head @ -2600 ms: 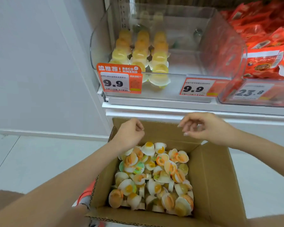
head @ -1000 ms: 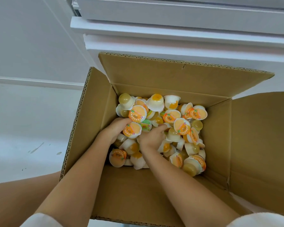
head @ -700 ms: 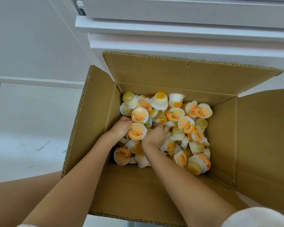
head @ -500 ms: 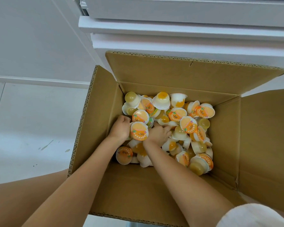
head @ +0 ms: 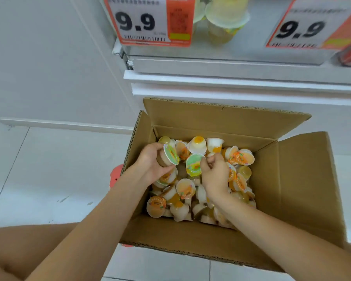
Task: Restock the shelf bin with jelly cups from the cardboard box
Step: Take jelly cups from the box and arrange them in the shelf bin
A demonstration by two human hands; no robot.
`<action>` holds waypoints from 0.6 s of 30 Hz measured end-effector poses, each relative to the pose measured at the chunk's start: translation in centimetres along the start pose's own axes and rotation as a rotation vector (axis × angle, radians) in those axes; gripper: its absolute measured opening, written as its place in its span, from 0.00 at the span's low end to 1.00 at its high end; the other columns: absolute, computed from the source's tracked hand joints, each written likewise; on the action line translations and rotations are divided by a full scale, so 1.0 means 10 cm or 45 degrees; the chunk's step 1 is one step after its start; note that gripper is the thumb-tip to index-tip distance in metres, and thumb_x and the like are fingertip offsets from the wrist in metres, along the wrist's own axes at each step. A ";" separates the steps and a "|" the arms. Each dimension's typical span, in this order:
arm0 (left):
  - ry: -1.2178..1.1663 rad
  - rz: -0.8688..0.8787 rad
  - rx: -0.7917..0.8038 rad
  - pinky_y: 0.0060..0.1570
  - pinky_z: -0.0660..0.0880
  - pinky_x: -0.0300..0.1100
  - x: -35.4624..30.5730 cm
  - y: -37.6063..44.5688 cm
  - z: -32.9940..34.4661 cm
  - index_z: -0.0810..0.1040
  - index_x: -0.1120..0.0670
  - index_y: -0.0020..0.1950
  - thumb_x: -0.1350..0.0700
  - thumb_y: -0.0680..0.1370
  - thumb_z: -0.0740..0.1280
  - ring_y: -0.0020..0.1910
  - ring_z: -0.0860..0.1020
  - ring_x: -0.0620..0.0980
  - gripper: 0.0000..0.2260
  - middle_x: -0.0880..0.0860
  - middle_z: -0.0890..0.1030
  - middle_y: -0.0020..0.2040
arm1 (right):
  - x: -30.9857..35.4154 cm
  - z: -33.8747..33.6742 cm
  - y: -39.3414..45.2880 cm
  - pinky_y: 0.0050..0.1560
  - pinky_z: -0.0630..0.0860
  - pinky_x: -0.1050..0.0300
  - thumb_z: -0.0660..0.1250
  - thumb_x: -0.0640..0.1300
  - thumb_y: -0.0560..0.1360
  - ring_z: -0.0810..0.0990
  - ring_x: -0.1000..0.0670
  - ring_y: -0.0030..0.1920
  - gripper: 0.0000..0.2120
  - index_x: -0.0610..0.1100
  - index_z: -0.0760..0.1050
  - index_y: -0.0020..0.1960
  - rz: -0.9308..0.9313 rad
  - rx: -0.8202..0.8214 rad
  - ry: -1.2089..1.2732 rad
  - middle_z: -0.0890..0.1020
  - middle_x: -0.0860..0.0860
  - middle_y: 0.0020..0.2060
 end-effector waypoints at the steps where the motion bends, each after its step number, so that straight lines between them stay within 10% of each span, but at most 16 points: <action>1: -0.017 -0.025 0.062 0.49 0.76 0.50 -0.03 -0.07 0.07 0.73 0.61 0.64 0.59 0.79 0.59 0.60 0.76 0.57 0.15 0.59 0.77 0.62 | 0.15 -0.11 -0.01 0.35 0.73 0.49 0.63 0.37 0.78 0.69 0.50 0.30 0.14 0.45 0.62 0.36 -0.050 0.047 0.056 0.69 0.50 0.29; 8: 0.057 0.084 0.408 0.43 0.78 0.48 -0.48 -0.97 0.89 0.74 0.57 0.50 0.52 0.82 0.58 0.44 0.78 0.53 0.11 0.57 0.79 0.45 | 1.56 -1.01 -0.07 0.42 0.70 0.69 0.68 0.39 0.75 0.75 0.59 0.41 0.06 0.43 0.71 0.44 -0.558 0.090 0.197 0.78 0.52 0.40; 11: 0.096 0.136 0.539 0.57 0.70 0.57 -0.70 -1.36 1.11 0.74 0.58 0.58 0.48 0.82 0.55 0.48 0.77 0.59 0.16 0.61 0.79 0.51 | 1.92 -1.28 -0.11 0.45 0.71 0.68 0.70 0.42 0.74 0.76 0.61 0.45 0.06 0.45 0.73 0.47 -0.664 0.142 0.191 0.79 0.56 0.43; 18: 0.233 0.081 0.629 0.53 0.79 0.52 -0.55 -1.32 1.09 0.72 0.62 0.63 0.55 0.79 0.64 0.53 0.79 0.58 0.16 0.63 0.79 0.56 | 1.68 -1.37 0.06 0.40 0.71 0.71 0.66 0.42 0.77 0.78 0.59 0.42 0.05 0.43 0.79 0.50 -0.381 0.370 0.235 0.80 0.55 0.42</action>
Point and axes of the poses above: each hand's wrist, its own y-axis towards the middle knuckle, its own z-axis out of the palm, x = y × z, the point moved 5 cm from there along y, towards the middle knuckle
